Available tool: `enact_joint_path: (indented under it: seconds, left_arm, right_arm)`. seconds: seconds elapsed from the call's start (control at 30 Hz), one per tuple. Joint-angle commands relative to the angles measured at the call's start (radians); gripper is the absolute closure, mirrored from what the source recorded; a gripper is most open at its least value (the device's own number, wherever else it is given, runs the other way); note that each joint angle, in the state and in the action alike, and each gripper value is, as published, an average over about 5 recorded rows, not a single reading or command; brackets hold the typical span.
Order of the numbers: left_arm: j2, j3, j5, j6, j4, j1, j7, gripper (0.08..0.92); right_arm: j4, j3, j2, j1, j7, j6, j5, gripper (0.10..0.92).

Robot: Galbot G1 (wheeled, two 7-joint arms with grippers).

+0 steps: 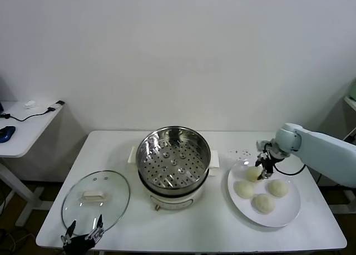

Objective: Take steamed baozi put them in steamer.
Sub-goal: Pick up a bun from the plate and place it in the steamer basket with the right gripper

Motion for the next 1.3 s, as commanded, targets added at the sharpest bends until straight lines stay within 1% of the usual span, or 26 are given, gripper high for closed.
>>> enact_joint_path:
  seconds: [0.03, 0.1, 0.2, 0.3, 0.4, 0.5, 0.6, 0.7, 0.8, 1.1, 1.3]
  left_arm:
    - [0.000, 0.002, 0.001, -0.001, -0.005, 0.003, -0.002, 0.177]
    - [0.001, 0.004, 0.002, -0.001, -0.010, 0.005, -0.002, 0.177]
    - [0.001, 0.008, 0.003, 0.003, -0.023, 0.010, -0.004, 0.177]
    - [-0.001, 0.015, 0.003, 0.008, -0.044, 0.020, -0.006, 0.177]
    - [-0.003, 0.024, 0.009, 0.012, -0.057, 0.026, -0.006, 0.177]
    - [-0.005, 0.028, 0.019, 0.014, -0.066, 0.028, -0.006, 0.177]
    - [-0.006, 0.026, 0.021, 0.018, -0.077, 0.031, -0.007, 0.177]
    - [-0.007, 0.023, 0.021, 0.020, -0.080, 0.032, -0.008, 0.177]
    - [-0.009, 0.023, 0.022, 0.021, -0.079, 0.031, -0.008, 0.177]
    - [-0.011, 0.022, 0.022, 0.021, -0.083, 0.024, -0.008, 0.177]
    - [-0.009, 0.024, 0.023, 0.019, -0.075, 0.019, -0.008, 0.177]
  right_arm:
    - [0.043, -0.175, 0.050, 0.425, -0.119, 0.126, 0.126, 0.432]
    - [0.043, -0.205, 0.098, 0.515, -0.137, 0.173, 0.163, 0.431]
    - [0.069, -0.218, 0.171, 0.603, -0.156, 0.286, 0.205, 0.429]
    - [0.142, -0.212, 0.236, 0.652, -0.156, 0.384, 0.238, 0.425]
    - [0.240, -0.208, 0.297, 0.660, -0.143, 0.439, 0.259, 0.410]
    - [0.334, -0.213, 0.348, 0.639, -0.126, 0.483, 0.233, 0.400]
    - [0.372, -0.216, 0.392, 0.592, -0.113, 0.563, 0.138, 0.397]
    - [0.335, -0.209, 0.438, 0.530, -0.103, 0.669, 0.004, 0.394]
    - [0.267, -0.200, 0.483, 0.470, -0.089, 0.733, -0.098, 0.391]
    - [0.053, -0.167, 0.578, 0.315, -0.031, 0.797, -0.318, 0.381]
    - [-0.104, -0.128, 0.643, 0.237, -0.007, 0.827, -0.394, 0.374]
